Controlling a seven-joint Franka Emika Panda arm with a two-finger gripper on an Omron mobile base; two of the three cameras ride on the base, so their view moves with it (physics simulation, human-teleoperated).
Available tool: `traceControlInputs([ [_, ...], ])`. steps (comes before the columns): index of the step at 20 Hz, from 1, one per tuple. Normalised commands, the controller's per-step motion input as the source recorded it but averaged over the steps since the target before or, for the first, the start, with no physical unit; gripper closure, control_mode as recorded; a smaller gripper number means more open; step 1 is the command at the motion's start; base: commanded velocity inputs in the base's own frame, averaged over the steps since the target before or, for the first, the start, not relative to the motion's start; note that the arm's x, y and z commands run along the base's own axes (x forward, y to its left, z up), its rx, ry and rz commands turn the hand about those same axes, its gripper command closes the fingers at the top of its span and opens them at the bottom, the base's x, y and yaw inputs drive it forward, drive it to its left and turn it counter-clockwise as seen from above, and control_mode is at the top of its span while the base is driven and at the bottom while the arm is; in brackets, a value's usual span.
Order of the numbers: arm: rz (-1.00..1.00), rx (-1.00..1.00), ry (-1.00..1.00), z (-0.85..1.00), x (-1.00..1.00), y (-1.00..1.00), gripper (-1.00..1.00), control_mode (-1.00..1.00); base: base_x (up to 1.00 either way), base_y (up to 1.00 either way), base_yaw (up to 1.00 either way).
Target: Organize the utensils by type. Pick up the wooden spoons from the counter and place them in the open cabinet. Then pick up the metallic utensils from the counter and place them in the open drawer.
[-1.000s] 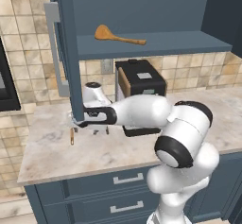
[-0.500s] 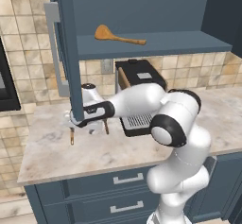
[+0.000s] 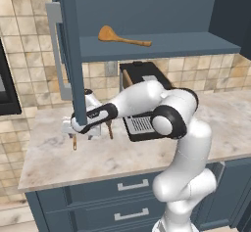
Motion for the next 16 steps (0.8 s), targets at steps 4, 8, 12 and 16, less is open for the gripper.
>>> traceControlInputs([
  [4, 0.00, 0.00, 0.01, -0.11, 0.23, 0.09, -1.00, -1.00, 0.00, 0.00, 0.00],
  [8, 0.00, -0.02, 0.02, -0.20, 0.24, 0.13, -1.00, -1.00, 0.00, 0.00, 0.00],
  [12, 0.00, -0.05, 0.00, -0.29, 0.20, 0.18, -1.00, -1.00, 0.00, 0.00, 0.00],
  [16, 0.00, -0.04, 0.00, -0.26, 0.14, 0.11, -1.00, -1.00, 0.00, 0.00, 0.00],
])
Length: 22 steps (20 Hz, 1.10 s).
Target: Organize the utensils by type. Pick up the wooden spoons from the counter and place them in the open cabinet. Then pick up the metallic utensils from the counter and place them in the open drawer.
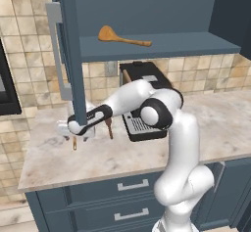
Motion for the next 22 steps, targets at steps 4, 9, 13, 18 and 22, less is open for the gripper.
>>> traceControlInputs([
  [4, 0.00, -0.03, 0.00, -0.25, 0.10, 0.07, -1.00, -1.00, 0.00, 0.00, 0.00],
  [9, 0.00, -0.01, 0.00, -0.26, 0.03, 0.02, -1.00, -1.00, 0.00, 0.00, 0.00],
  [13, 0.00, 0.00, 0.00, -0.26, 0.00, 0.00, -1.00, -1.00, 0.00, 0.00, 0.00],
  [18, 0.00, 0.00, 0.00, -0.25, 0.01, 0.00, 1.00, -1.00, 0.00, 0.00, 0.00],
  [22, -0.01, 0.00, 0.00, -0.21, 0.03, 0.00, 1.00, -1.00, 0.00, 0.00, 0.00],
])
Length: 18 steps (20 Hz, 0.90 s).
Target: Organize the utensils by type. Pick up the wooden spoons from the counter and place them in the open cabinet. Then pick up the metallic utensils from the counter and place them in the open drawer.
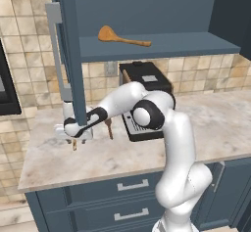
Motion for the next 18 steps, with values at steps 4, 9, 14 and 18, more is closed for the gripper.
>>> traceControlInputs([
  [4, -0.01, 0.00, 0.00, -0.18, 0.01, 0.00, 1.00, -1.00, 0.00, 0.00, 0.00],
  [9, -0.01, 0.03, 0.00, -0.11, 0.00, -0.10, 1.00, -1.00, 0.00, 0.00, 0.00],
  [14, 0.00, 0.02, -0.03, -0.06, 0.00, -0.24, 1.00, -1.00, 0.00, 0.00, 0.00],
  [18, 0.04, 0.00, -0.16, 0.12, -0.18, -0.34, 1.00, -1.00, 0.00, 0.00, 0.00],
])
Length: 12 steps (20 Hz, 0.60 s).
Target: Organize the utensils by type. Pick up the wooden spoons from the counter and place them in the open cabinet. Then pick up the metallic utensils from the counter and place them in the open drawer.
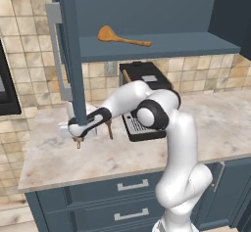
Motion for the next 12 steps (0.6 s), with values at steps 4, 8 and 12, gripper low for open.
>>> traceControlInputs([
  [4, 0.00, -0.04, -0.19, 0.28, -0.32, -0.20, 1.00, -1.00, 0.00, 0.00, 0.00],
  [8, 0.00, -0.06, -0.12, 0.49, -0.17, -0.32, 1.00, -1.00, 0.00, 0.00, 0.00],
  [12, 0.00, 0.00, -0.02, 0.75, -0.18, -0.51, 1.00, -1.00, 0.00, 0.00, 0.00],
])
